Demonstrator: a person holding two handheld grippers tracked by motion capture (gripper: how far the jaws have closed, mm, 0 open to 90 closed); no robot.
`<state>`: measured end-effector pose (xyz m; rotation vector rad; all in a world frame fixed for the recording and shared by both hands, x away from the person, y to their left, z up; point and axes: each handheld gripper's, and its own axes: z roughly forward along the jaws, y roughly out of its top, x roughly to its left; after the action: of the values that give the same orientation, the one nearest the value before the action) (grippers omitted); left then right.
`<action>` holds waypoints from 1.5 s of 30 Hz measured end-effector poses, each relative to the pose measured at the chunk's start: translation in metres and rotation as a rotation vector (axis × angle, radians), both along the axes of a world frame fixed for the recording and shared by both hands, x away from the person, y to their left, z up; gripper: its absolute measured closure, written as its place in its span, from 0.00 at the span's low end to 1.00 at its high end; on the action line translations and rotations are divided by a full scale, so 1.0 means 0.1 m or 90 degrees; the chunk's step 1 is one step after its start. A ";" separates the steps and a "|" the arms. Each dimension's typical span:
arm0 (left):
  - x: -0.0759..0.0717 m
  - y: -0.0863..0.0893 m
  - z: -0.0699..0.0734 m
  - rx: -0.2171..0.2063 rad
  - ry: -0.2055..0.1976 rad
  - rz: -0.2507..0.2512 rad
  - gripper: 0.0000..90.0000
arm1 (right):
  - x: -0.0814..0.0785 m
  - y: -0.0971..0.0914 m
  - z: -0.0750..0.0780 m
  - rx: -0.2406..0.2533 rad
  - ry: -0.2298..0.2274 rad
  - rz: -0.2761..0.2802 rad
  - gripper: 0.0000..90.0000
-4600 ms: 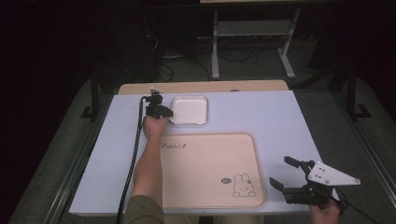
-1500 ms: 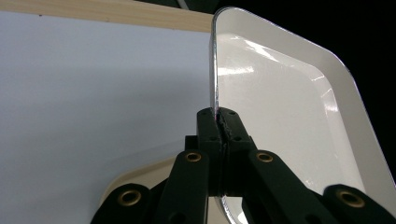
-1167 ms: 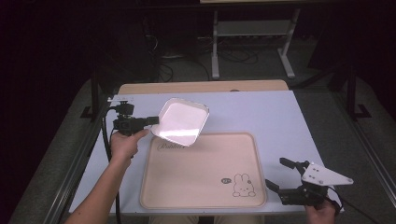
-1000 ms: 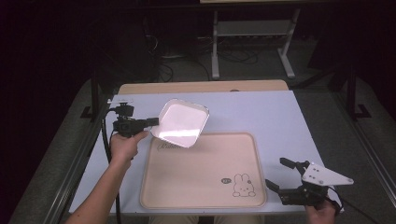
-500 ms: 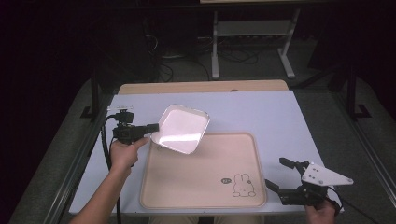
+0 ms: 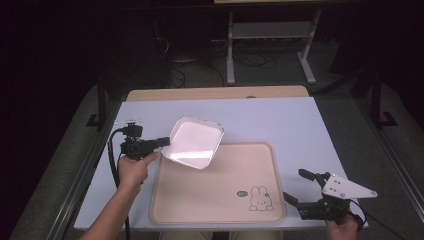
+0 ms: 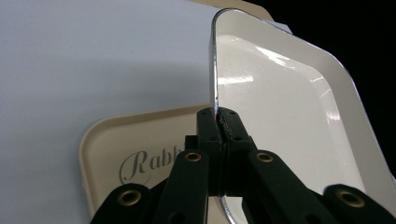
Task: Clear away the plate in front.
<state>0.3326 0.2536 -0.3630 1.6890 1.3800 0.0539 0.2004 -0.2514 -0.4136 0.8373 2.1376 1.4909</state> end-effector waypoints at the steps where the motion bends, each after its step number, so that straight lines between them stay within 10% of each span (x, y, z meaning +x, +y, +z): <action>1: -0.01 0.00 -0.01 -0.001 0.000 0.000 0.99 | 0.00 0.00 0.00 0.001 0.000 -0.001 0.14; 45: -0.33 -0.28 -0.52 0.005 0.043 0.025 0.99 | 0.00 0.02 0.00 0.003 -0.001 0.009 0.14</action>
<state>0.2997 0.2259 -0.4146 1.6841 1.4650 0.0248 0.2006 -0.2498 -0.4134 0.8243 2.1449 1.5029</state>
